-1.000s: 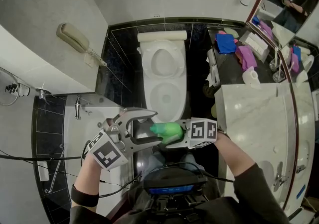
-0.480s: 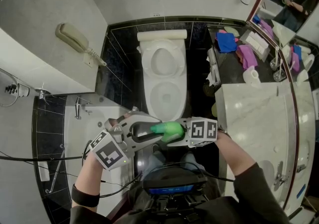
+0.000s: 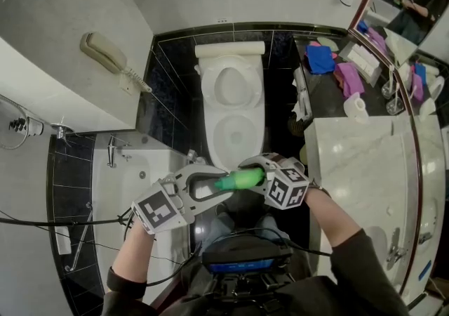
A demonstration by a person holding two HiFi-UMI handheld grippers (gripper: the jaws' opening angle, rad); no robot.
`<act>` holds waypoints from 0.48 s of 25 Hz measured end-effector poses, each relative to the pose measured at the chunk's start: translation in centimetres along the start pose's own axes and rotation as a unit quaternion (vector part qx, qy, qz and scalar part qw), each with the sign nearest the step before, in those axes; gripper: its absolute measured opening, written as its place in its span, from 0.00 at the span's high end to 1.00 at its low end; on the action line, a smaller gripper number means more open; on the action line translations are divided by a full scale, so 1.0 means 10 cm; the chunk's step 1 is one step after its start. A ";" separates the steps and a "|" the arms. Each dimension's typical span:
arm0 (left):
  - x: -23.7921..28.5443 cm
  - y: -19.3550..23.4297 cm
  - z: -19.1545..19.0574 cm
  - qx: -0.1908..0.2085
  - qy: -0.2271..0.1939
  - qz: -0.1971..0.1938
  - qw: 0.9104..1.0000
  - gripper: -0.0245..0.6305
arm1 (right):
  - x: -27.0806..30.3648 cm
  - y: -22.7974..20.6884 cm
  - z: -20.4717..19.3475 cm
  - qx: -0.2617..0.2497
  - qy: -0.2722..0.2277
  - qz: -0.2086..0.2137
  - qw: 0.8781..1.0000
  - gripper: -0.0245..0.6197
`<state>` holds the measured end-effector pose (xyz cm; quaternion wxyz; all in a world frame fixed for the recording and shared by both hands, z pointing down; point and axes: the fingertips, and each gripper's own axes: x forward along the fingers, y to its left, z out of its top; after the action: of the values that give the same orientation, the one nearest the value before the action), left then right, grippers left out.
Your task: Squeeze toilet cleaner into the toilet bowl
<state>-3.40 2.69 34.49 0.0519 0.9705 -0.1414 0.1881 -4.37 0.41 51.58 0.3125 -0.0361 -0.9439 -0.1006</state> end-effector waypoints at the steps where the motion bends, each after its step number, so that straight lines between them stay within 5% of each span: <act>1: 0.01 -0.01 -0.02 -0.023 0.001 0.000 1.000 0.74 | -0.01 -0.02 -0.02 -0.013 0.004 -0.012 1.000 0.67; 7: 0.00 0.02 -0.29 -0.131 -0.005 -0.002 0.991 0.74 | -0.03 -0.08 -0.07 -0.052 0.019 -0.047 0.997 0.67; 12: 0.00 -0.03 -0.31 -0.127 -0.004 0.001 0.992 0.74 | -0.02 -0.02 -0.09 -0.054 0.021 -0.040 0.998 0.67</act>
<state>-4.39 3.44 37.38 0.1738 0.9567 -0.1658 0.1644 -3.77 -0.01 52.12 0.3257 -0.0126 -0.9310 -0.1643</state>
